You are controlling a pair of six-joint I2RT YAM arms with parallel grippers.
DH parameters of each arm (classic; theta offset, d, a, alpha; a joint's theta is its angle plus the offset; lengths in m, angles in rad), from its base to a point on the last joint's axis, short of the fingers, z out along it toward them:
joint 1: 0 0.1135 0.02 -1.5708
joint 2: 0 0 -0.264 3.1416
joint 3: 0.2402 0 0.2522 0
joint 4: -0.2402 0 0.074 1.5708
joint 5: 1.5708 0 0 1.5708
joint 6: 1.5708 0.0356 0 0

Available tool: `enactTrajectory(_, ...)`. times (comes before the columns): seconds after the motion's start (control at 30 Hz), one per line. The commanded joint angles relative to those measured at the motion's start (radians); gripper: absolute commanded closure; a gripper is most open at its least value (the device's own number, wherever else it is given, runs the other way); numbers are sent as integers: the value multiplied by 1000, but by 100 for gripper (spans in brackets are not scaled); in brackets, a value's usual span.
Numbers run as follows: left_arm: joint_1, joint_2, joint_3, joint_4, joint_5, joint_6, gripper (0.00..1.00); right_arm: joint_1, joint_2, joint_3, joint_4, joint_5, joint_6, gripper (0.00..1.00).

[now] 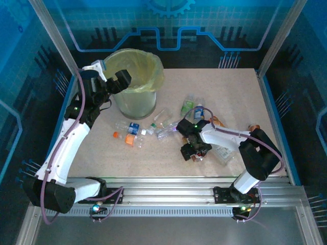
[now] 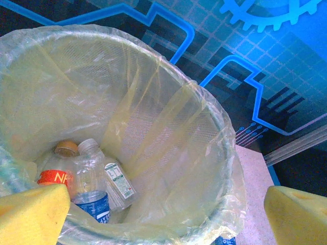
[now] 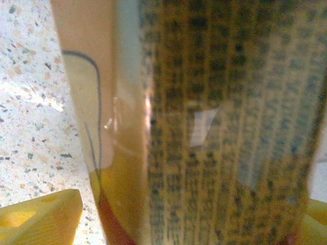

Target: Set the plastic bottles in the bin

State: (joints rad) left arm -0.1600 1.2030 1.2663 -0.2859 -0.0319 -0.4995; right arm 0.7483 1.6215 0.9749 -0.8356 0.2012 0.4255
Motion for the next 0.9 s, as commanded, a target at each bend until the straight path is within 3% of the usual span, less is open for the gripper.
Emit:
enactTrajectory(0.0, -4, -5, -1, 12, 1, -17, 1, 15, 31, -18, 41, 1, 1, 14)
enactTrajectory(0.37, -4, -3, 17, 1, -2, -16, 1, 18, -28, -18, 25, -4, -24, 40)
enactTrajectory(0.67, -4, 0, 32, -9, 37, -29, 1, 18, -223, 42, -72, 30, -22, 44)
enactTrajectory(0.87, -4, 1, 44, -17, 156, -31, 1, 14, -404, 101, -25, 40, -52, 46)
